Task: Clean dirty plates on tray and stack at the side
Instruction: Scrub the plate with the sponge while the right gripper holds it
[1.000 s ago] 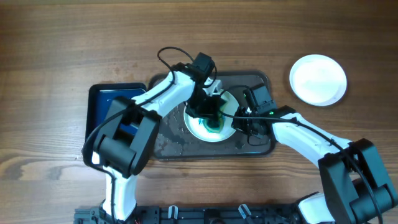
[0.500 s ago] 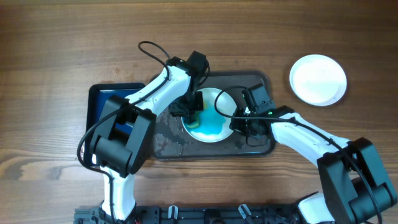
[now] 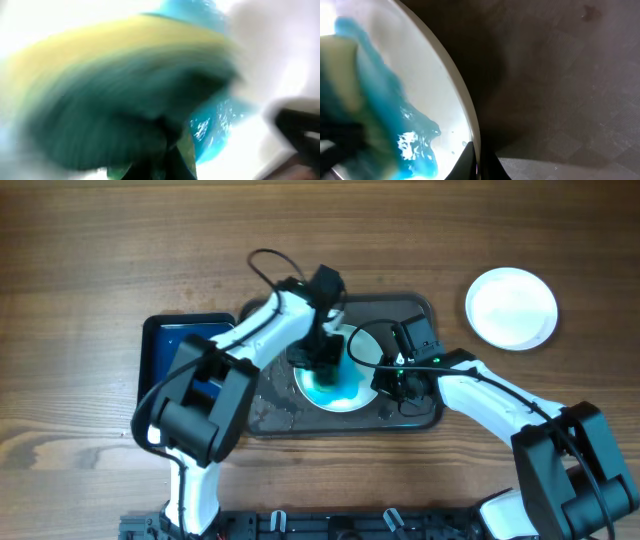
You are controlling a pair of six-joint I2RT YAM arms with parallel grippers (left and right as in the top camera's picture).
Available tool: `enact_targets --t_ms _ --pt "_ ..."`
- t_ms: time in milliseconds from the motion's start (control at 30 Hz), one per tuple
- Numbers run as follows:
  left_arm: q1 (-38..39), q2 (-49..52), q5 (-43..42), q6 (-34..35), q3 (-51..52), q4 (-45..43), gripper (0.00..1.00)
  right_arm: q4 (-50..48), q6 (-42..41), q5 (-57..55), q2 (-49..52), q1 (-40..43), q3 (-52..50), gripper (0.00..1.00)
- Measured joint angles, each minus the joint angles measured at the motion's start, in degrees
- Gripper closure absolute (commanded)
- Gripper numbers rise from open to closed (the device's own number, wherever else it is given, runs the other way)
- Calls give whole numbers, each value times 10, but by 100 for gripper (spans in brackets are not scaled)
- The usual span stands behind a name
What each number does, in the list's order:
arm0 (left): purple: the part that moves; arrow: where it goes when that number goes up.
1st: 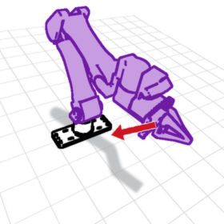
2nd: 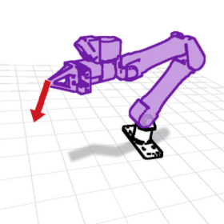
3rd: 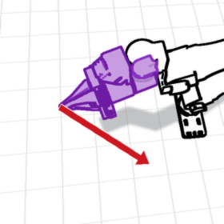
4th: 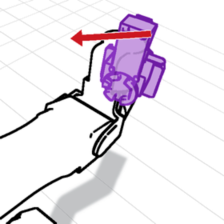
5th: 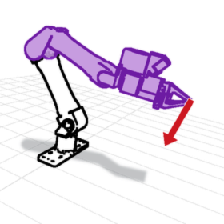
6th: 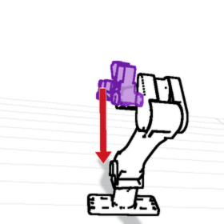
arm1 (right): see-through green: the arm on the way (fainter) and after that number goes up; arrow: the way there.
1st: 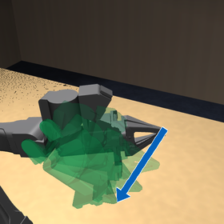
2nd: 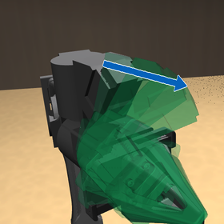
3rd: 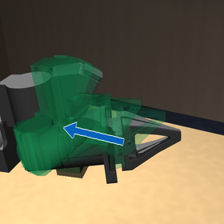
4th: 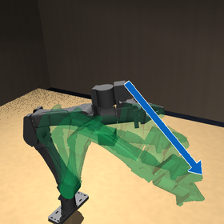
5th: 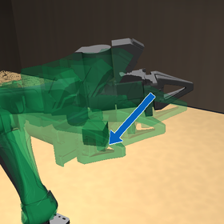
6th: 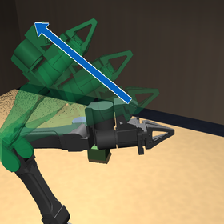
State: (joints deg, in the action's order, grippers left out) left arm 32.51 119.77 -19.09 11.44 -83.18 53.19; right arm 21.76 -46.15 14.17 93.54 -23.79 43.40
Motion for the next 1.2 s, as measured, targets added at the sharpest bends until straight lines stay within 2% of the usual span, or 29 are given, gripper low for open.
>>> enact_targets --t_ms 67,133,200,333,533,700,933,1033,1200 --pt "15 4 -37 -11 1 -16 96 0 0 0 0 0 0 95" --pt "44 14 -110 -18 4 -46 96 0 0 -1 0 0 0 96" --pt "50 16 -137 -22 7 -63 96 2 0 -3 0 0 0 95" --pt "38 16 -138 1 11 -74 96 5 0 -5 0 0 2 95" --pt "-15 16 -77 79 9 -51 96 1 0 -5 0 -2 2 95" --pt "-68 2 38 113 -3 -8 96 0 0 -5 0 -3 3 95" --pt "-76 -3 151 159 -12 75 96 -6 0 18 1 -12 4 95" --pt "-71 -3 158 139 -12 86 96 -6 0 24 1 -13 4 95" --pt "-44 -3 117 10 -8 78 96 12 1 14 1 -9 3 95"
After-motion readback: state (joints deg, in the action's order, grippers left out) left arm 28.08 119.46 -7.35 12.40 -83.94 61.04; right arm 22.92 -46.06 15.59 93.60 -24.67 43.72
